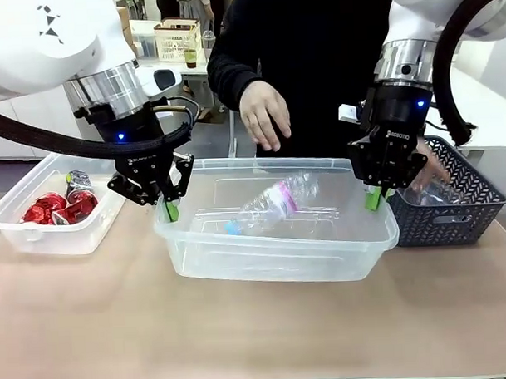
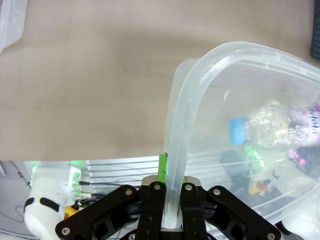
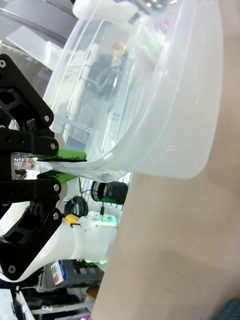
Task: Sort the waste into each basket.
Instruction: Offer the picked Organizing box to the human.
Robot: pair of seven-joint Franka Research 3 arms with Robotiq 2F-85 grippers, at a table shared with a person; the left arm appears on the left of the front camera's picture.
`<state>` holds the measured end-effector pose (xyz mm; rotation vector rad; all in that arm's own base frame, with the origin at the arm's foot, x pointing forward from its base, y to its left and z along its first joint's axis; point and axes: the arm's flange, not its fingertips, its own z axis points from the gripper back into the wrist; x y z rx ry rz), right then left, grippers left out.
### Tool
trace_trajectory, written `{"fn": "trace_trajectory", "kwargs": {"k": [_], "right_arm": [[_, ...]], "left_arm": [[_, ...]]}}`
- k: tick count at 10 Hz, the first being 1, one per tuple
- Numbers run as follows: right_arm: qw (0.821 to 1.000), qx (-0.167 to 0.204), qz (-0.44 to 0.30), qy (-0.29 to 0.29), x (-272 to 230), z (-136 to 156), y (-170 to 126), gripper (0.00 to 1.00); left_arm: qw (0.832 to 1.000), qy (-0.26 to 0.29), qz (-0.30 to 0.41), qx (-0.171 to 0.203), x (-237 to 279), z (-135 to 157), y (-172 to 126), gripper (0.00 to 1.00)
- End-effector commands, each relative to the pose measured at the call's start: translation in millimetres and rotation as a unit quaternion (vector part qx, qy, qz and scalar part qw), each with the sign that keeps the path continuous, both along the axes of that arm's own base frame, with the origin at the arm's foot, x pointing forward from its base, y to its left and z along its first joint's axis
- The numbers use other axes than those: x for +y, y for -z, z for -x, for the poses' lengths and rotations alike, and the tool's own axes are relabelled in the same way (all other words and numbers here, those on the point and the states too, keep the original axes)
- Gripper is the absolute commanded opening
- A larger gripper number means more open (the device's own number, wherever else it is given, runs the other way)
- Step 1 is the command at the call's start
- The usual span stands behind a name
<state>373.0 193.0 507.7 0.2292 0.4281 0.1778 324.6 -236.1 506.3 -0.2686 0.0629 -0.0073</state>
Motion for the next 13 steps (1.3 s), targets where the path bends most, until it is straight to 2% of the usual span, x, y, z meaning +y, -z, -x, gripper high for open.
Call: {"fn": "trace_trajectory", "kwargs": {"k": [1, 13], "right_arm": [[1.000, 0.005, 0.002, -0.011, 0.2, 0.7, -6.0, 0.00], [1.000, 0.005, 0.002, -0.011, 0.2, 0.7, -6.0, 0.00]], "left_arm": [[1.000, -0.013, 0.004, 0.000, 4.9, 0.4, 1.1, 0.00], [1.000, -0.013, 0.004, 0.000, 4.9, 0.4, 1.1, 0.00]]}}
